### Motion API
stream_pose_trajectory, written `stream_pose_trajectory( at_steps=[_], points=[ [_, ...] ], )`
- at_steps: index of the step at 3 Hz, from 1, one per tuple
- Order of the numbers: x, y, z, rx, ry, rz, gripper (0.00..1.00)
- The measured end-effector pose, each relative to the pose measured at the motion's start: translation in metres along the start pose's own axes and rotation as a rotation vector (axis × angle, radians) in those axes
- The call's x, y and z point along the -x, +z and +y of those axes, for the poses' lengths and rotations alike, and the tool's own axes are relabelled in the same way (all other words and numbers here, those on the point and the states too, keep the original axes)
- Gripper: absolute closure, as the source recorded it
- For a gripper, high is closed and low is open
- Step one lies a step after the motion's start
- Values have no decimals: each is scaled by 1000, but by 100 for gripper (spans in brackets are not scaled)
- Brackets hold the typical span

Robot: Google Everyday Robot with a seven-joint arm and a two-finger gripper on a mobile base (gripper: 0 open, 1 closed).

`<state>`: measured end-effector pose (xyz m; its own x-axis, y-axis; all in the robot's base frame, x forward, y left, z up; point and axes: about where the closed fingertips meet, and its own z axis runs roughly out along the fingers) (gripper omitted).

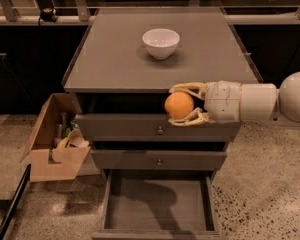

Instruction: Pick orange from bottom drawer and place on counter

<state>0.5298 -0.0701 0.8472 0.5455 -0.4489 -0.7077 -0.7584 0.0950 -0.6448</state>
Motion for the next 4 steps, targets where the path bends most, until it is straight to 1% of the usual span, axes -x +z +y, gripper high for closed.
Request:
stream_pose_trajectory(
  at_steps=[2,3,4],
  points=[
    [-19,6,-50,43,-11,-9,100],
    [-29,11,-70,57,-10,4,100],
    [-59,17,-89,53,31,40,100]
  ],
)
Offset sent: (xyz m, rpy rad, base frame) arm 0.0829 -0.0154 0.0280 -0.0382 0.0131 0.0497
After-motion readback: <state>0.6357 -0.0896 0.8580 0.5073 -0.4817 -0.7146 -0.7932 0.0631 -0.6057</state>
